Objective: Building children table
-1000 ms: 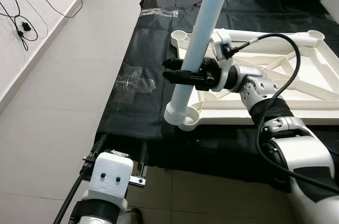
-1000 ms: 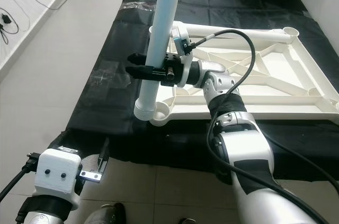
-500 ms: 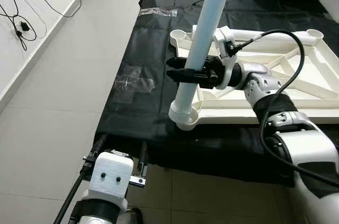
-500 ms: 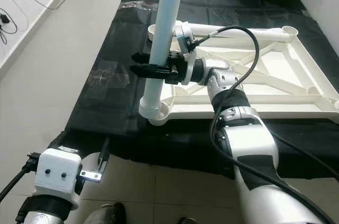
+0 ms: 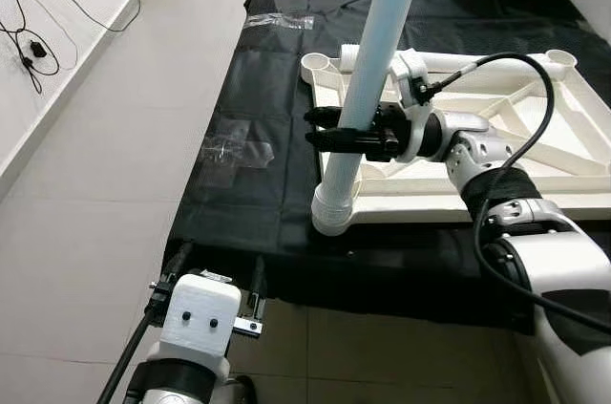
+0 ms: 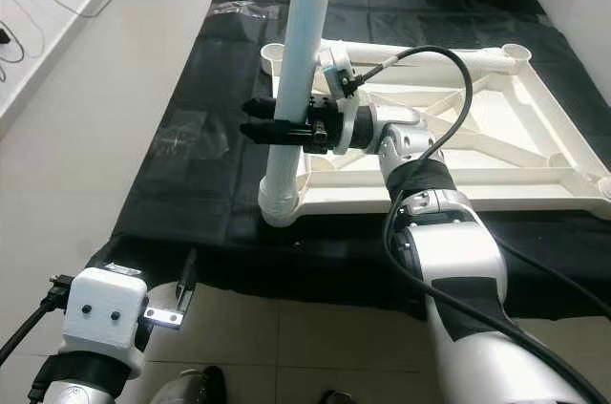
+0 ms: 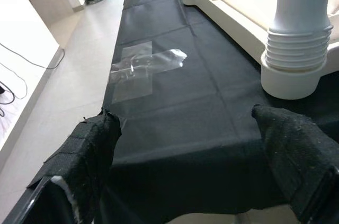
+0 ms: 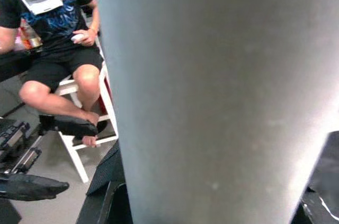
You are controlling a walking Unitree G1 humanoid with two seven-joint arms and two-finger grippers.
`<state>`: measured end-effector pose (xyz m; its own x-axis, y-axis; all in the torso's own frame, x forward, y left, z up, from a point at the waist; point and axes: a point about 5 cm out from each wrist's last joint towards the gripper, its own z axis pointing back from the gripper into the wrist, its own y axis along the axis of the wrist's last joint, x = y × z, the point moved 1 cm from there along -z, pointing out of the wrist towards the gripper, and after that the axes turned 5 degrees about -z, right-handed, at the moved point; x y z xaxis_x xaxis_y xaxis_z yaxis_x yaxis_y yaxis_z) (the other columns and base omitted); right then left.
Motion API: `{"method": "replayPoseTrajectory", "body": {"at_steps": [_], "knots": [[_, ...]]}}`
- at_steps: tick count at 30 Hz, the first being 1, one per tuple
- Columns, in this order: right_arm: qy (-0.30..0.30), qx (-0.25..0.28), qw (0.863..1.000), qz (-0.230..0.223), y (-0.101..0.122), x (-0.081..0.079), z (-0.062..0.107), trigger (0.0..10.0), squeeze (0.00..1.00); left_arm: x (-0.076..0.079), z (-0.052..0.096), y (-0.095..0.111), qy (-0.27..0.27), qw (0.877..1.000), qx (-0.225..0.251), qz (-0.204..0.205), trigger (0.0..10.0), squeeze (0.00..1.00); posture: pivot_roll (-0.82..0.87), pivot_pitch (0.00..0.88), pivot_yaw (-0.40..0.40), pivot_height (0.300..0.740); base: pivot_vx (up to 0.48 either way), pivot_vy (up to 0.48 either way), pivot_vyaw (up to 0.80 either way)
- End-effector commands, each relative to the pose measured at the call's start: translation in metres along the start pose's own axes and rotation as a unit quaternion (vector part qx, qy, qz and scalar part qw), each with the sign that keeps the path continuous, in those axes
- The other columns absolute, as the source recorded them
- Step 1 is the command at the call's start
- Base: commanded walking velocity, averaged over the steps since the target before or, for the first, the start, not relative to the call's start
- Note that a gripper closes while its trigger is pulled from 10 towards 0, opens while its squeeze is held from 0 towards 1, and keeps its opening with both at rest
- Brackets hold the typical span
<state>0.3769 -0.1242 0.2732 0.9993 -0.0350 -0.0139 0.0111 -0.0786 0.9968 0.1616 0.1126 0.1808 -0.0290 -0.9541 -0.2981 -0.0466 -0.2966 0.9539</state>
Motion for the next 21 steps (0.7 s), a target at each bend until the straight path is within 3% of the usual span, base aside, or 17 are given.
{"method": "replayPoseTrajectory", "body": {"at_steps": [1,21], "knots": [[0.003,-0.015,1.000,0.007,-0.003,0.000,-0.002,10.0,0.00,0.006,0.002,0.001,-0.012,1.000,-0.001,0.002,10.0,0.00,0.16,0.253,-0.038,0.740,0.000,0.000,0.00],[0.029,-0.105,0.993,0.052,-0.029,-0.004,-0.019,10.0,0.00,0.007,0.000,0.003,-0.009,1.000,0.003,0.001,10.0,0.00,0.15,0.256,-0.049,0.740,0.000,0.000,0.00]]}}
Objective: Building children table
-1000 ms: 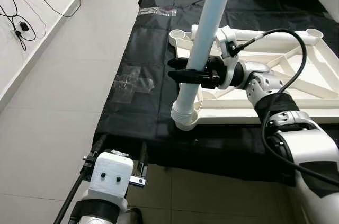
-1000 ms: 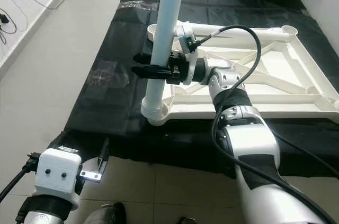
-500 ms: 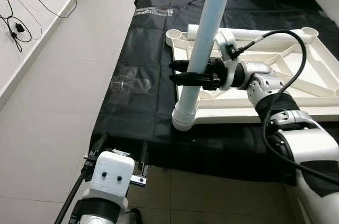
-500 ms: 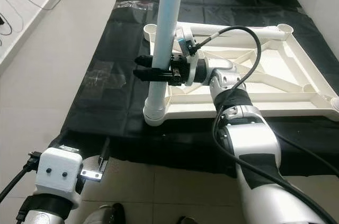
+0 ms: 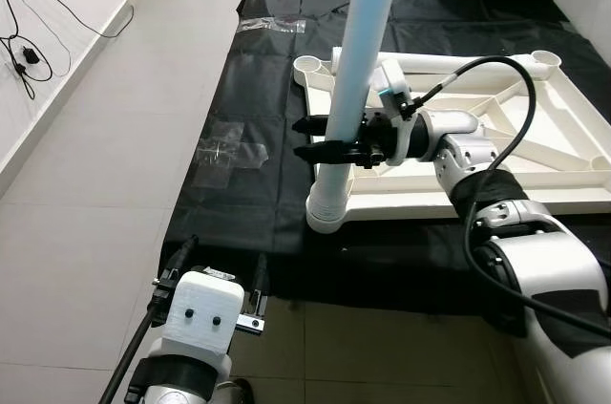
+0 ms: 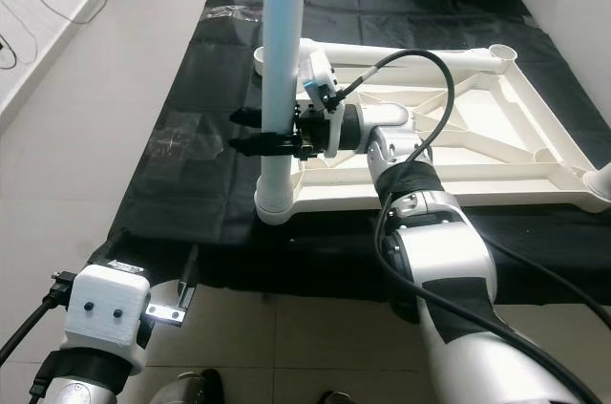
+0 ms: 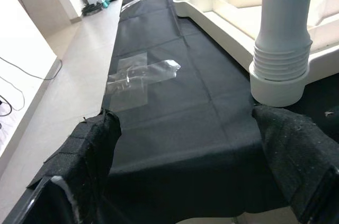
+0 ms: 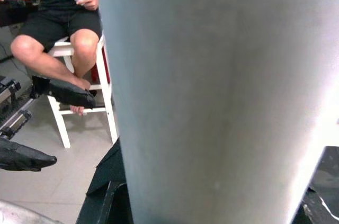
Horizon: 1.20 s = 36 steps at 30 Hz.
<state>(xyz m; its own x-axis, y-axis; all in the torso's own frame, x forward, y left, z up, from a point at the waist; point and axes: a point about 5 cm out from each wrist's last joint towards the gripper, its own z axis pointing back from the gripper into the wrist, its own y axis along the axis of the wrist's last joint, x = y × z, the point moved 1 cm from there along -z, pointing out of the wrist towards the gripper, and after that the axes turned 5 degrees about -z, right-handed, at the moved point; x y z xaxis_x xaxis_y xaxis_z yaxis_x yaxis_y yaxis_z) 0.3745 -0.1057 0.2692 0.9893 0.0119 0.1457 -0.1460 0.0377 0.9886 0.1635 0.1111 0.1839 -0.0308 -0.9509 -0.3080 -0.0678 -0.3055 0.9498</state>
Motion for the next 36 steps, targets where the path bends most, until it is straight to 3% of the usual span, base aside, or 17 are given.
{"method": "replayPoseTrajectory", "body": {"at_steps": [1,9,30,35,36], "knots": [[0.009,-0.047,0.998,-0.029,-0.023,-0.005,-0.004,10.0,0.00,0.006,0.002,0.000,-0.008,1.000,-0.007,0.007,10.0,0.00,0.15,0.256,-0.049,0.740,0.000,0.000,0.00],[-0.006,-0.053,0.998,-0.030,-0.031,-0.004,-0.014,10.0,0.00,0.007,0.002,0.000,-0.006,1.000,-0.008,0.006,10.0,0.00,0.16,0.262,-0.051,0.740,0.000,0.000,0.00],[-0.137,-0.062,0.988,-0.023,-0.042,0.008,-0.023,10.0,0.00,0.005,0.002,-0.001,-0.003,1.000,-0.008,0.003,10.0,0.00,0.15,0.267,-0.052,0.740,0.000,0.000,0.00],[-0.180,-0.053,0.982,-0.033,-0.043,0.013,-0.024,10.0,0.00,0.005,0.003,-0.001,-0.004,1.000,-0.008,0.003,10.0,0.00,0.15,0.270,-0.051,0.740,0.000,0.000,0.00],[-0.218,-0.045,0.974,-0.041,-0.045,0.017,-0.024,10.0,0.00,0.005,0.003,-0.001,-0.004,1.000,-0.009,0.003,10.0,0.00,0.15,0.270,-0.051,0.740,0.000,0.000,0.00]]}}
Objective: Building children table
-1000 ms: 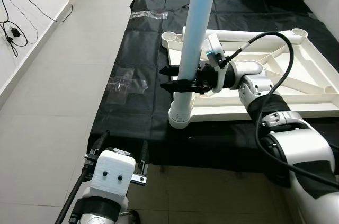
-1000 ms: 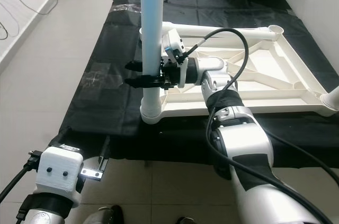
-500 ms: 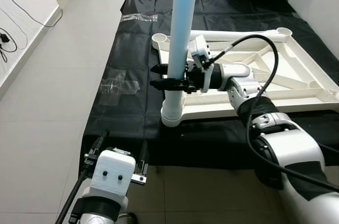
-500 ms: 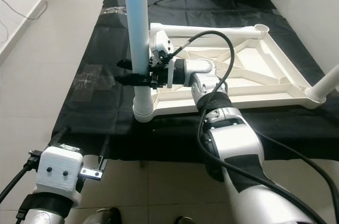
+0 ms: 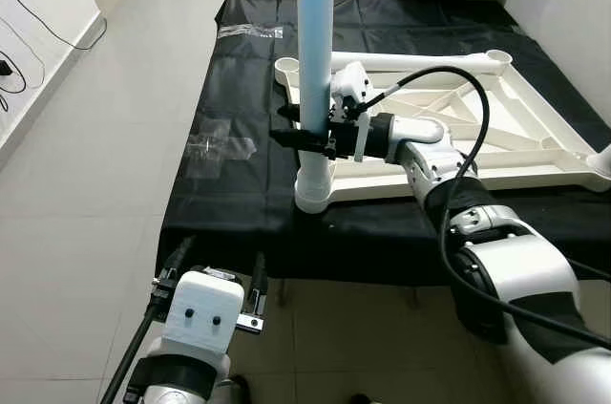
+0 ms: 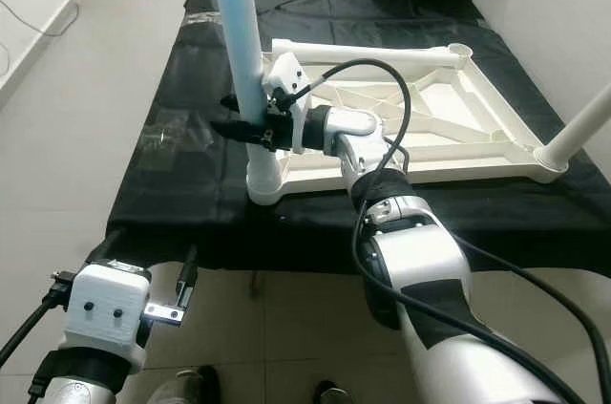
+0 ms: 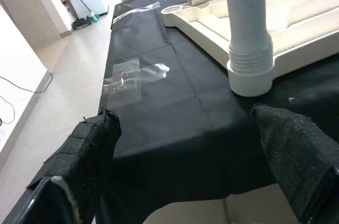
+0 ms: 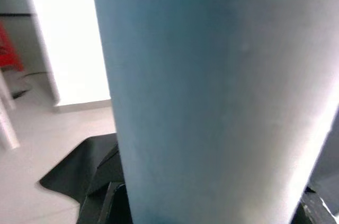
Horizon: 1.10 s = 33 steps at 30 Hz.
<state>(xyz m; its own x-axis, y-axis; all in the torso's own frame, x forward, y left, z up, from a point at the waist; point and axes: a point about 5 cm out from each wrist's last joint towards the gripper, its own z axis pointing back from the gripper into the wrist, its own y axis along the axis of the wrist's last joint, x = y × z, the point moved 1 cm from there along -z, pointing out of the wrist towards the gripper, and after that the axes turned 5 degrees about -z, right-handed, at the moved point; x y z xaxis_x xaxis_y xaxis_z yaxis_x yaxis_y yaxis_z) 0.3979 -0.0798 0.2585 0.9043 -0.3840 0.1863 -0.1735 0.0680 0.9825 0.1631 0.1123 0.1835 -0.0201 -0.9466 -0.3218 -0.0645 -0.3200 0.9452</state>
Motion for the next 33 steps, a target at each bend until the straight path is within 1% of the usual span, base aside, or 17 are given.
{"method": "replayPoseTrajectory", "body": {"at_steps": [1,6,8,11,13,14,16,18,20,22,23,24,26,27,29,30,33], "knots": [[-0.054,-0.045,0.995,-0.066,-0.036,-0.002,0.003,10.0,0.00,0.006,0.002,-0.001,-0.009,1.000,-0.007,0.010,10.0,0.00,0.15,0.271,-0.051,0.740,0.000,0.000,0.00],[-0.119,-0.046,0.988,-0.082,-0.041,0.004,0.003,10.0,0.00,0.006,0.002,-0.001,-0.009,1.000,-0.007,0.010,10.0,0.00,0.15,0.271,-0.051,0.740,0.000,0.000,0.00],[-0.190,-0.044,0.976,-0.099,-0.044,0.011,0.004,10.0,0.00,0.006,0.002,0.000,-0.008,1.000,-0.007,0.010,10.0,0.00,0.15,0.271,-0.051,0.740,0.000,0.000,0.00],[-0.225,-0.040,0.967,-0.112,-0.045,0.014,0.004,10.0,0.00,0.006,0.002,0.000,-0.008,1.000,-0.007,0.010,10.0,0.00,0.15,0.271,-0.051,0.740,0.000,0.000,0.00],[-0.294,-0.030,0.946,-0.134,-0.048,0.019,0.006,10.0,0.00,0.006,0.002,0.000,-0.008,1.000,-0.007,0.010,10.0,0.00,0.15,0.271,-0.052,0.740,0.000,0.000,0.00],[-0.294,-0.030,0.946,-0.134,-0.048,0.019,0.006,10.0,0.00,0.006,0.002,0.000,-0.008,1.000,-0.007,0.010,10.0,0.00,0.15,0.271,-0.052,0.740,0.000,0.000,0.00],[-0.363,-0.025,0.918,-0.156,-0.052,0.024,0.009,10.0,0.00,0.006,0.002,0.000,-0.008,1.000,-0.007,0.009,10.0,0.00,0.15,0.271,-0.052,0.740,0.000,0.000,0.00],[-0.363,-0.025,0.918,-0.156,-0.052,0.024,0.009,10.0,0.00,0.006,0.002,0.000,-0.008,1.000,-0.007,0.009,10.0,0.00,0.15,0.271,-0.052,0.740,0.000,0.000,0.00],[-0.408,-0.017,0.898,-0.167,-0.055,0.025,0.010,10.0,0.00,0.006,0.001,0.000,-0.008,1.000,-0.006,0.009,10.0,0.00,0.15,0.271,-0.052,0.740,0.000,0.000,0.00],[-0.419,-0.015,0.892,-0.168,-0.056,0.025,0.010,10.0,0.00,0.006,0.001,0.000,-0.008,1.000,-0.006,0.009,10.0,0.00,0.15,0.271,-0.052,0.740,0.000,0.000,0.00],[-0.455,-0.013,0.874,-0.171,-0.059,0.025,0.012,10.0,0.00,0.005,0.001,0.000,-0.007,1.000,-0.006,0.008,10.0,0.00,0.15,0.271,-0.052,0.740,0.000,0.000,0.00],[-0.455,-0.013,0.874,-0.171,-0.059,0.025,0.012,10.0,0.00,0.005,0.001,0.000,-0.007,1.000,-0.006,0.008,10.0,0.00,0.15,0.271,-0.052,0.740,0.000,0.000,0.00],[-0.497,-0.012,0.850,-0.174,-0.063,0.025,0.014,10.0,0.00,0.005,0.001,0.000,-0.007,1.000,-0.005,0.008,10.0,0.00,0.15,0.266,-0.049,0.740,0.000,0.000,0.00],[-0.497,-0.012,0.850,-0.174,-0.063,0.025,0.014,10.0,0.00,0.005,0.001,0.000,-0.007,1.000,-0.005,0.008,10.0,0.00,0.15,0.266,-0.049,0.740,0.000,0.000,0.00],[-0.534,-0.014,0.828,-0.173,-0.067,0.024,0.017,10.0,0.00,0.006,0.001,0.000,-0.008,1.000,-0.005,0.008,10.0,0.00,0.15,0.265,-0.050,0.740,0.000,0.000,0.00],[-0.558,-0.009,0.811,-0.175,-0.069,0.024,0.019,10.0,0.00,0.006,0.001,0.000,-0.008,1.000,-0.005,0.008,10.0,0.00,0.15,0.265,-0.050,0.740,0.000,0.000,0.00],[-0.572,-0.005,0.801,-0.178,-0.069,0.023,0.019,10.0,0.00,0.006,0.001,0.000,-0.008,1.000,-0.005,0.008,10.0,0.00,0.15,0.265,-0.050,0.740,0.000,0.000,0.00]]}}
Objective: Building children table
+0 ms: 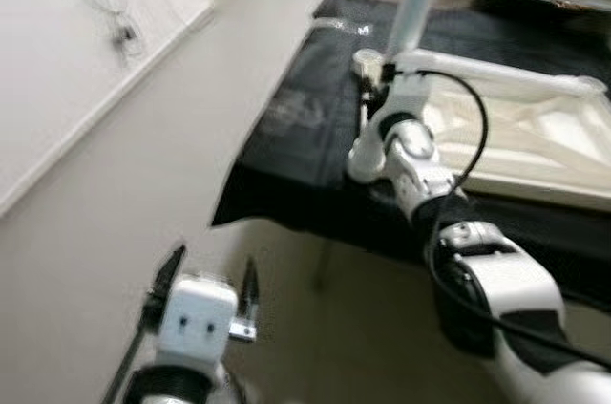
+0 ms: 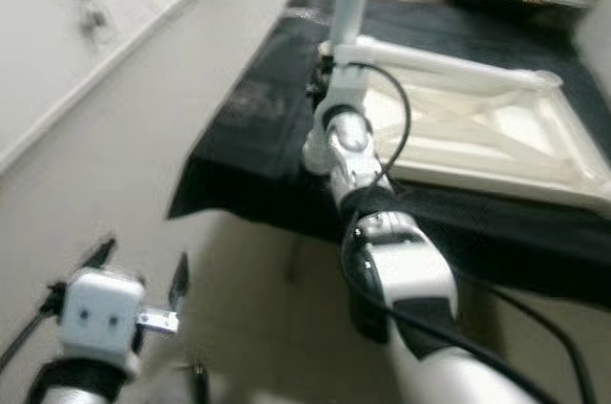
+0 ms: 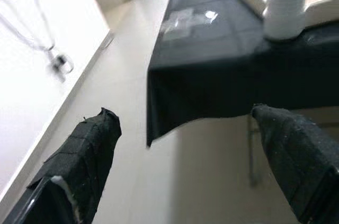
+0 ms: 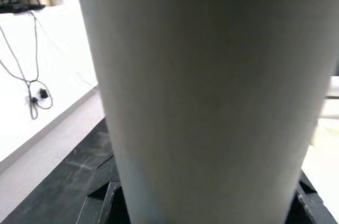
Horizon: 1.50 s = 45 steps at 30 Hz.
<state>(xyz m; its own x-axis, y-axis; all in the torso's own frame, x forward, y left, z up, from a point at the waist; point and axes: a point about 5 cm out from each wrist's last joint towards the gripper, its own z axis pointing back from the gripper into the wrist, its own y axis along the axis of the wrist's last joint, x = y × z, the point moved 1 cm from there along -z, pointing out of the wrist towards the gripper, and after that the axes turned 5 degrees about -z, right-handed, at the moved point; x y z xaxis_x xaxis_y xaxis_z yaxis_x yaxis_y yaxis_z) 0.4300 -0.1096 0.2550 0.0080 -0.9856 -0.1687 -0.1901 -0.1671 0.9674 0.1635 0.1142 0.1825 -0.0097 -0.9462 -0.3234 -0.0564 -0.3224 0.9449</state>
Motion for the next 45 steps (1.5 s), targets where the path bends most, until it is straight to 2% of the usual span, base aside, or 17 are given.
{"method": "replayPoseTrajectory", "body": {"at_steps": [1,4,8,9,11,12,13,16,18,19,24,31,38,45], "knots": [[-0.048,-0.097,0.994,-0.029,-0.057,0.008,0.019,10.0,0.00,0.007,0.002,0.001,-0.013,1.000,-0.001,0.009,10.0,0.00,0.15,0.262,-0.048,0.740,0.000,0.000,0.00],[-0.074,-0.087,0.992,-0.047,-0.058,-0.001,0.022,10.0,0.00,0.006,0.001,0.001,-0.012,1.000,0.000,0.009,10.0,0.00,0.15,0.260,-0.048,0.740,0.000,0.000,0.00],[-0.117,-0.081,0.989,-0.046,-0.060,-0.011,0.027,10.0,0.00,0.006,0.000,0.001,-0.013,1.000,0.001,0.009,10.0,0.00,0.15,0.251,-0.043,0.740,0.000,0.000,0.00],[-0.146,-0.072,0.986,-0.041,-0.059,-0.025,0.031,10.0,0.00,0.007,-0.002,0.001,-0.014,1.000,0.004,0.009,10.0,0.00,0.15,0.249,-0.042,0.740,0.000,0.000,0.00],[-0.146,-0.072,0.986,-0.041,-0.059,-0.025,0.031,10.0,0.00,0.007,-0.002,0.001,-0.014,1.000,0.004,0.009,10.0,0.00,0.15,0.249,-0.042,0.740,0.000,0.000,0.00],[-0.185,-0.082,0.979,-0.039,-0.057,-0.038,0.034,10.0,0.00,0.007,-0.002,0.002,-0.015,1.000,0.006,0.008,10.0,0.00,0.16,0.243,-0.041,0.740,0.000,0.000,0.00],[-0.205,-0.092,0.974,-0.034,-0.056,-0.044,0.035,10.0,0.00,0.006,-0.003,0.002,-0.015,1.000,0.007,0.008,10.0,0.00,0.16,0.243,-0.041,0.740,0.000,0.000,0.00],[-0.217,-0.098,0.971,-0.029,-0.056,-0.047,0.036,10.0,0.00,0.006,-0.003,0.002,-0.015,1.000,0.007,0.007,10.0,0.00,0.16,0.243,-0.041,0.740,0.000,0.000,0.00],[-0.250,-0.096,0.963,-0.010,-0.051,-0.058,0.040,10.0,0.00,0.007,-0.004,0.004,-0.019,1.000,0.010,0.010,10.0,0.00,0.17,0.243,-0.039,0.740,0.000,0.000,0.00],[-0.260,-0.095,0.961,-0.017,-0.050,-0.061,0.041,10.0,0.00,0.008,-0.004,0.004,-0.024,1.000,0.011,0.014,10.0,0.00,0.17,0.243,-0.039,0.740,0.000,0.000,0.00],[-0.276,-0.089,0.957,-0.031,-0.046,-0.066,0.043,10.0,0.00,0.010,-0.004,0.005,-0.033,0.999,0.012,0.018,10.0,0.00,0.17,0.243,-0.039,0.740,0.000,0.000,0.00],[-0.317,-0.080,0.945,-0.016,-0.037,-0.070,0.045,10.0,0.00,0.012,-0.005,0.004,-0.043,0.999,0.013,0.018,10.0,0.00,0.18,0.241,-0.031,0.740,0.000,0.000,0.00],[-0.351,-0.080,0.932,-0.047,-0.028,-0.075,0.046,10.0,0.00,0.014,-0.007,0.005,-0.050,0.998,0.018,0.017,10.0,0.00,0.19,0.241,-0.032,0.740,0.000,0.000,0.00],[-0.346,-0.086,0.933,-0.058,-0.028,-0.080,0.047,10.0,0.00,0.017,-0.005,0.005,-0.062,0.998,0.018,0.017,10.0,0.00,0.20,0.240,-0.031,0.740,0.000,0.000,0.00]]}}
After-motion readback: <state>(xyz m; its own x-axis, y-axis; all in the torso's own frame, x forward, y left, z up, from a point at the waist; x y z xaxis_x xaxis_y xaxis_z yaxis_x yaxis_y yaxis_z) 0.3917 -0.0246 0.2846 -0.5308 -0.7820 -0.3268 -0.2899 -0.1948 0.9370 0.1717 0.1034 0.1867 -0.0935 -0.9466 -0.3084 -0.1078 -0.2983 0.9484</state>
